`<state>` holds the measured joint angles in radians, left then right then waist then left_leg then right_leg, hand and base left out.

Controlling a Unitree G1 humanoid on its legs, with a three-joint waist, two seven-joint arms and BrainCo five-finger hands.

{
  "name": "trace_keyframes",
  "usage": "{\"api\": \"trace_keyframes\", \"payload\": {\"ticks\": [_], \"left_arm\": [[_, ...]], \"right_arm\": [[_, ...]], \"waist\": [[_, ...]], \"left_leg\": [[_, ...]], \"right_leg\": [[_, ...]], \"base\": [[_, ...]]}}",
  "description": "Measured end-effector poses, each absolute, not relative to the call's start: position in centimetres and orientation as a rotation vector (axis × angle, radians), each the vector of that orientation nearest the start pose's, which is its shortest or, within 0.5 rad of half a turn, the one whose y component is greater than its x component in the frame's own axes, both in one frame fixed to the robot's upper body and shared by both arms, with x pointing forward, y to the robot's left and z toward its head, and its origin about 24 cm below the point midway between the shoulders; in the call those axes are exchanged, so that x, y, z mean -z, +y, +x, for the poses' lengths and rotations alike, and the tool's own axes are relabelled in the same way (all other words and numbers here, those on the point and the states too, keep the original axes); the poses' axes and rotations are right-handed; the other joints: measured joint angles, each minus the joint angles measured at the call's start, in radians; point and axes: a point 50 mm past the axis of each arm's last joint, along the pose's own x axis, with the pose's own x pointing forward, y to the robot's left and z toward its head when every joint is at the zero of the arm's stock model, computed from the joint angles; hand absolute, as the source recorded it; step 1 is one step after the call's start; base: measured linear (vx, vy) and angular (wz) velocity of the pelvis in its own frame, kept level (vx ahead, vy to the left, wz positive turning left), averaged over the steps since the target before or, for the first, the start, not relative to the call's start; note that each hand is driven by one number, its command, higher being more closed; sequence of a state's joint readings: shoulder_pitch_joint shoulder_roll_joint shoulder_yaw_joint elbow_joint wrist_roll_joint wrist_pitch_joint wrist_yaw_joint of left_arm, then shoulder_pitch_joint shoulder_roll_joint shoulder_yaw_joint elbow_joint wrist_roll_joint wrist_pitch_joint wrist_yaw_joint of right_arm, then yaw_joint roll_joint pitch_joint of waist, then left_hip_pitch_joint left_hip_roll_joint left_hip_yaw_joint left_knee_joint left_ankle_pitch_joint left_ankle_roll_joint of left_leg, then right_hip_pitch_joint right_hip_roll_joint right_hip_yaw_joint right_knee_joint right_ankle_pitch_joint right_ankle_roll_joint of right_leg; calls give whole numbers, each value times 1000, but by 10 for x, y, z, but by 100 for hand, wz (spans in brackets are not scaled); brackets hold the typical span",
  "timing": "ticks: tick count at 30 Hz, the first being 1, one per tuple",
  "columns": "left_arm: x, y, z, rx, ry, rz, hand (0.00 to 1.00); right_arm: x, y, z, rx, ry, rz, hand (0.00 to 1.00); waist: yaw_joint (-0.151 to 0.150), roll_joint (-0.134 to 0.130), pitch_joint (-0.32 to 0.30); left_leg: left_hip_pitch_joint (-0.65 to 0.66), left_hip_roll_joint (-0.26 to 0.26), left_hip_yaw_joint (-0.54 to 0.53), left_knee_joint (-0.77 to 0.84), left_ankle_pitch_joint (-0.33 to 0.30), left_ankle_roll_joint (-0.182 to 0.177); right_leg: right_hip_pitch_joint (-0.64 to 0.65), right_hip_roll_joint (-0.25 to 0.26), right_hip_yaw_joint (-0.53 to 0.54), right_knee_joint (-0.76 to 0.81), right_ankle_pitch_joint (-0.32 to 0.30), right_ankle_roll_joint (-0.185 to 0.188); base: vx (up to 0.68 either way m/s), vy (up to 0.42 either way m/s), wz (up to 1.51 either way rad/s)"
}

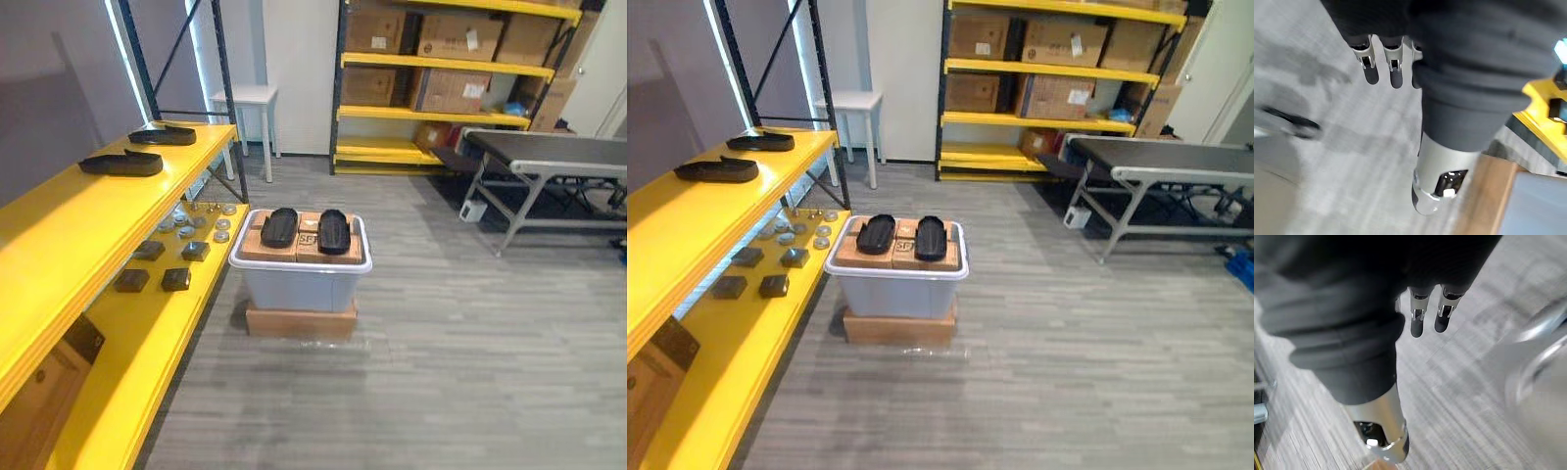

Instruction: Walk over and take plastic housings, then place them on the shelf

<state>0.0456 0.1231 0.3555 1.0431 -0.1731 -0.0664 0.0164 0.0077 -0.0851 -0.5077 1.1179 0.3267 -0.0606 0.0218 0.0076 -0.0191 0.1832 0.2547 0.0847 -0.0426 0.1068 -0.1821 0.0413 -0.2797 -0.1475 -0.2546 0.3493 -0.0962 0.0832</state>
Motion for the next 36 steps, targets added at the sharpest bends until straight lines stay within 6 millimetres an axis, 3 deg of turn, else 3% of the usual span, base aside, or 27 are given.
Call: {"api": "trace_keyframes", "payload": {"ticks": [1,2,3,5,6,7,8,9,10,11,12,13,14,15,16,17,18,19,20,22,23,24,26,28,33,35,36], "left_arm": [[148,242,109,-506,948,-207,0],[150,234,109,-508,954,-235,0],[152,225,110,-497,954,-258,0],[156,215,101,-547,965,-338,0],[157,214,98,-566,964,-356,0],[158,213,94,-587,965,-376,0],[159,211,88,-587,979,-379,0],[160,211,85,-592,987,-380,0],[160,220,77,-631,988,-389,0],[160,222,74,-638,993,-385,0],[162,222,65,-659,1008,-399,0],[162,221,61,-662,1020,-400,0],[164,219,50,-671,1046,-402,0],[166,218,37,-680,1078,-399,0],[166,221,35,-679,1090,-384,0],[162,233,45,-636,1074,-322,0],[162,234,47,-621,1071,-306,0],[161,233,49,-592,1065,-285,0],[160,233,50,-582,1062,-275,0],[157,234,66,-553,1025,-257,0],[151,235,83,-519,976,-222,0],[143,237,102,-486,899,-190,0],[139,224,118,-460,836,-214,0],[133,219,127,-470,781,-241,0],[128,203,144,-419,735,-265,0],[125,195,153,-389,720,-272,0],[125,194,155,-386,716,-272,0]], "right_arm": [[155,-239,96,674,934,480,0],[156,-245,87,695,948,470,0],[155,-247,87,711,938,482,0],[157,-244,83,743,925,537,0],[158,-241,79,743,933,540,0],[158,-238,77,736,933,544,0],[158,-236,79,721,928,536,0],[158,-235,80,718,927,538,0],[158,-232,84,719,922,548,0],[157,-231,89,714,911,555,0],[155,-233,96,721,889,564,0],[153,-234,102,720,872,568,0],[150,-238,110,719,849,560,0],[146,-240,116,705,825,539,0],[147,-232,119,685,834,539,0],[122,-229,157,546,695,390,0],[115,-231,165,528,651,348,0],[111,-233,168,517,628,315,0],[110,-233,170,510,624,305,0],[97,-231,183,458,559,249,0],[83,-227,192,411,497,186,0],[67,-225,201,370,421,106,0],[51,-233,208,378,356,26,0],[30,-235,221,382,270,-59,0],[-12,-232,261,428,94,-91,0],[-43,-226,290,448,-15,-79,0],[-51,-224,298,450,-42,-75,0]], "waist": [[-5,-5,1],[-28,21,-6],[-15,42,-11],[-9,52,-10],[-10,56,-9],[-7,60,-8],[4,56,3],[11,58,4],[33,39,3],[36,32,4],[48,25,13],[53,26,13],[59,29,10],[68,45,0],[75,15,0],[56,-8,-14],[55,-7,-15],[56,5,-12],[57,6,-12],[54,21,-6],[44,20,-7],[30,-3,-10],[22,40,-24],[34,66,-16],[42,73,72],[73,76,131],[74,78,146]], "left_leg": [[15,2,-17,-1,-19,-8],[36,28,-63,-9,-45,0],[33,43,-66,13,-31,-1],[-20,61,-81,267,-3,-49],[-58,74,-83,387,28,-95],[-162,95,-97,654,160,-203],[-277,119,-89,901,183,-242],[-330,130,-65,987,171,-246],[-448,157,23,1050,119,-212],[-483,165,62,1021,84,-190],[-527,168,130,889,13,-163],[-538,158,150,784,-7,-159],[-534,121,160,496,9,-141],[-518,87,135,283,165,-93],[-499,59,143,273,167,-93],[-430,17,128,226,126,-74],[-383,21,127,194,126,-73],[-344,34,124,172,126,-73],[-326,43,124,165,126,-73],[-269,78,126,96,122,-85],[-273,84,127,59,138,-112],[-287,58,113,37,143,-129],[-285,78,67,-16,143,-132],[-293,104,55,-35,143,-133],[-397,104,-7,29,159,-161],[-448,89,-29,47,170,-166],[-458,83,-41,48,174,-164]], "right_leg": [[-8,5,9,-98,80,-1],[-4,33,18,-82,165,-72],[-28,44,26,-13,102,-61],[29,66,11,65,-8,-99],[71,78,-5,62,-33,-105],[153,100,-28,37,-75,-118],[234,126,-35,1,-98,-128],[278,136,-34,-28,-100,-130],[374,140,-27,-117,-98,-126],[404,134,-20,-144,-95,-121],[461,117,1,-184,-90,-113],[482,104,7,-199,-90,-106],[517,81,25,-218,-97,-75],[539,75,41,-228,-121,-36],[549,43,52,-235,-126,-29],[510,10,124,-61,-45,-7],[469,8,138,67,-25,-8],[440,14,141,136,-66,17],[431,21,141,132,-109,21],[332,49,136,134,-171,-8],[264,60,139,38,-162,-10],[231,45,145,-86,-49,-36],[236,79,132,-123,-30,-49],[237,114,134,-173,-4,-65],[193,124,101,-189,12,-70],[162,113,83,-190,19,-65],[159,108,75,-190,19,-64]], "base": [[699,-365,86],[871,-410,53],[734,-334,31],[605,-251,0],[616,-249,34],[557,-196,34],[545,-171,21],[631,-120,-5],[520,-78,-15],[630,-54,-29],[420,10,-33],[548,90,-48],[546,168,-51],[547,196,-48],[1098,409,16],[1091,343,41],[1097,274,55],[372,-24,9],[228,-92,-4],[137,-133,-16],[86,-207,3],[103,-276,21],[116,-221,10],[93,-106,-19],[37,-50,17],[-7,47,26],[-9,41,38]]}}
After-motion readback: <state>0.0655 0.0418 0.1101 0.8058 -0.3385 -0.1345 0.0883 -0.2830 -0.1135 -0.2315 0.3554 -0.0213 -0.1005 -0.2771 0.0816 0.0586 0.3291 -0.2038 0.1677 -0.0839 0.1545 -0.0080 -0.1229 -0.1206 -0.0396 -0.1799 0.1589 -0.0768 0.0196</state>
